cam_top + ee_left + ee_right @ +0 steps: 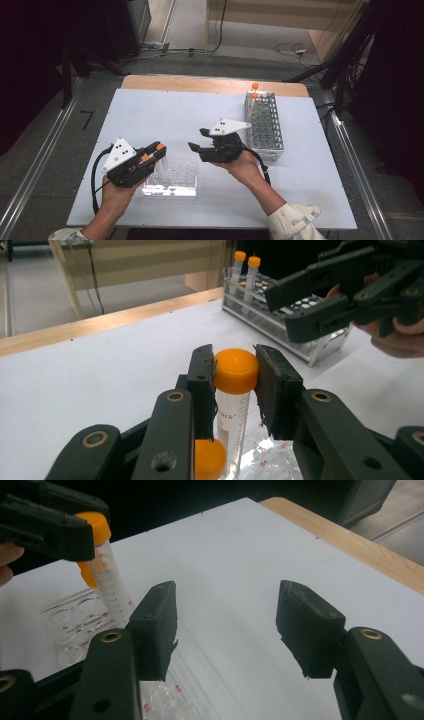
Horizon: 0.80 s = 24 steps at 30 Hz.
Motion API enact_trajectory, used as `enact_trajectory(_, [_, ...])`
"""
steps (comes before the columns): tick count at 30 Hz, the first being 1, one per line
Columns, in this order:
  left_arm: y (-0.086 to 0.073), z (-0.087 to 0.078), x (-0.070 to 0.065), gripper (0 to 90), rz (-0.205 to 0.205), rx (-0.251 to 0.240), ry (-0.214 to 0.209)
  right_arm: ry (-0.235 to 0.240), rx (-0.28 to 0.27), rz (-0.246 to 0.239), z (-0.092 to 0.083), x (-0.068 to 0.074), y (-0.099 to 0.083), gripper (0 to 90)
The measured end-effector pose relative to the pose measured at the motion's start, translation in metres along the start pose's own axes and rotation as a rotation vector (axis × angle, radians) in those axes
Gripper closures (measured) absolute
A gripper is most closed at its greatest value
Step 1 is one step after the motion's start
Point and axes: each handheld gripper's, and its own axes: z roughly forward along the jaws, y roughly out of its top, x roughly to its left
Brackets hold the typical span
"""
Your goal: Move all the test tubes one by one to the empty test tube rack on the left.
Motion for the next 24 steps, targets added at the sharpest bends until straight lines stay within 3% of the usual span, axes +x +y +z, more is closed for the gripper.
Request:
enact_trajectory(7, [-0.009, 0.001, -0.002, 70.2, -0.006, -0.009, 0.022, -0.005, 0.001, 0.003, -0.001, 0.0, -0.001, 41.2])
enact_trajectory(16, [-0.019, 0.005, -0.005, 70.0, 0.002, 0.016, 0.037, -0.01, -0.005, 0.005, -0.003, -0.001, -0.001, 41.7])
enact_trajectory(24, [-0.023, 0.006, -0.009, 69.8, 0.029, 0.015, 0.052, -0.013, 0.001, 0.006, -0.002, -0.003, -0.003, 41.7])
